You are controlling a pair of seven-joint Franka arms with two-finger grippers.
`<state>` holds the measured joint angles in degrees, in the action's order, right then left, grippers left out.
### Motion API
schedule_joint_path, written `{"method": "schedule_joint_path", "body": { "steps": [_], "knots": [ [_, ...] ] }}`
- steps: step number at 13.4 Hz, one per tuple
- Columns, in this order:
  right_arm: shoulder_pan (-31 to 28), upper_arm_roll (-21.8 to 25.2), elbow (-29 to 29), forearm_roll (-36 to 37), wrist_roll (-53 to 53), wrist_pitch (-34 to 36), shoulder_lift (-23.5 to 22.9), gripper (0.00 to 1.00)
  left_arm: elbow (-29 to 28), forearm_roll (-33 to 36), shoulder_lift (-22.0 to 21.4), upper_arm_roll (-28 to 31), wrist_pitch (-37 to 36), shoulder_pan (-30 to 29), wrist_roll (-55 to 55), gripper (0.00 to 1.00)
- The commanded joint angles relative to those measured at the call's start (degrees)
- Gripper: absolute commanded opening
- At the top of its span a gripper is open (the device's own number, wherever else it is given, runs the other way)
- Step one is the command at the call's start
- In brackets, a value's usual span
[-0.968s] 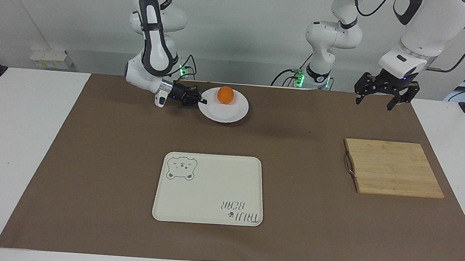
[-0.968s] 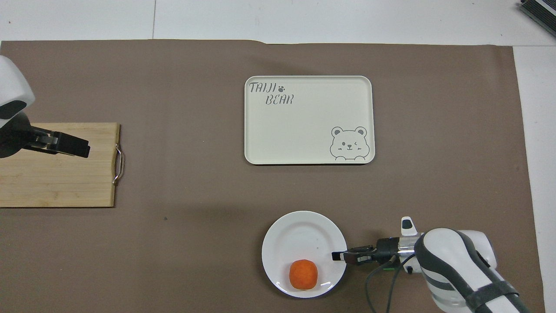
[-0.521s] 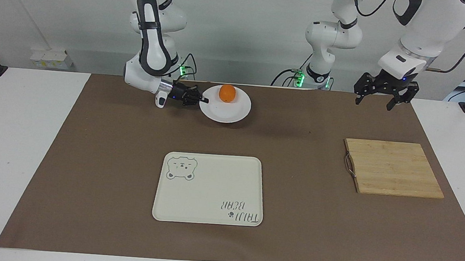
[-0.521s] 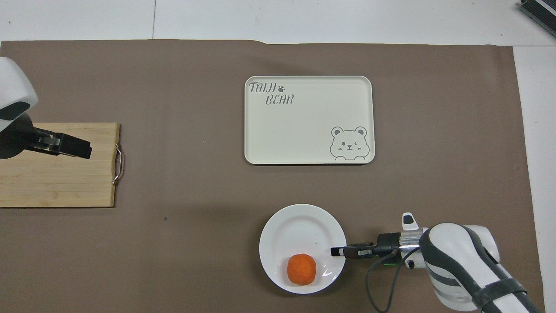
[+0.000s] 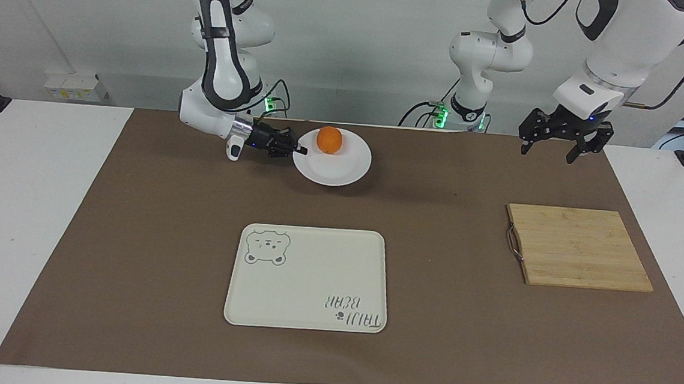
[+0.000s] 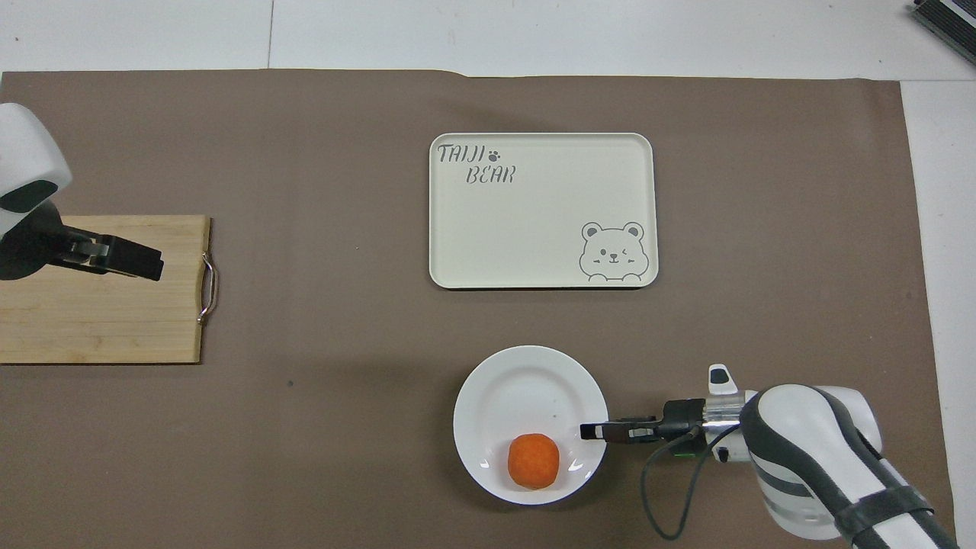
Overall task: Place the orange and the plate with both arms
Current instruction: 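Slide the plate with the right gripper onto the bear tray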
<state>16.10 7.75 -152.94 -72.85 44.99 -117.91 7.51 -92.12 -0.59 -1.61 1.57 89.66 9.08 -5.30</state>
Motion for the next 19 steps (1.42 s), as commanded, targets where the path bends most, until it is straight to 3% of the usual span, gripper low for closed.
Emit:
{"method": "schedule_joint_path", "body": {
  "steps": [1, 11, 19],
  "knots": [
    [-0.5, 0.0, 6.5, 0.1, -4.5, 1.1, -4.7, 0.0, -0.9, 0.8, -1.1, -0.3, -0.8, -0.5, 0.7, 1.0],
    [-1.5, 0.2, 27.7, 3.4, -16.7, -1.0, -17.7, 0.0, -0.5, 0.5, -1.2, -0.3, -0.5, -0.6, 0.5, 1.0],
    [-2.8, 0.2, 46.5, 3.6, -23.2, -2.6, -31.5, 0.0, -0.5, 0.5, -1.4, -0.3, -0.5, -0.6, 0.6, 1.0]
  ]
}}
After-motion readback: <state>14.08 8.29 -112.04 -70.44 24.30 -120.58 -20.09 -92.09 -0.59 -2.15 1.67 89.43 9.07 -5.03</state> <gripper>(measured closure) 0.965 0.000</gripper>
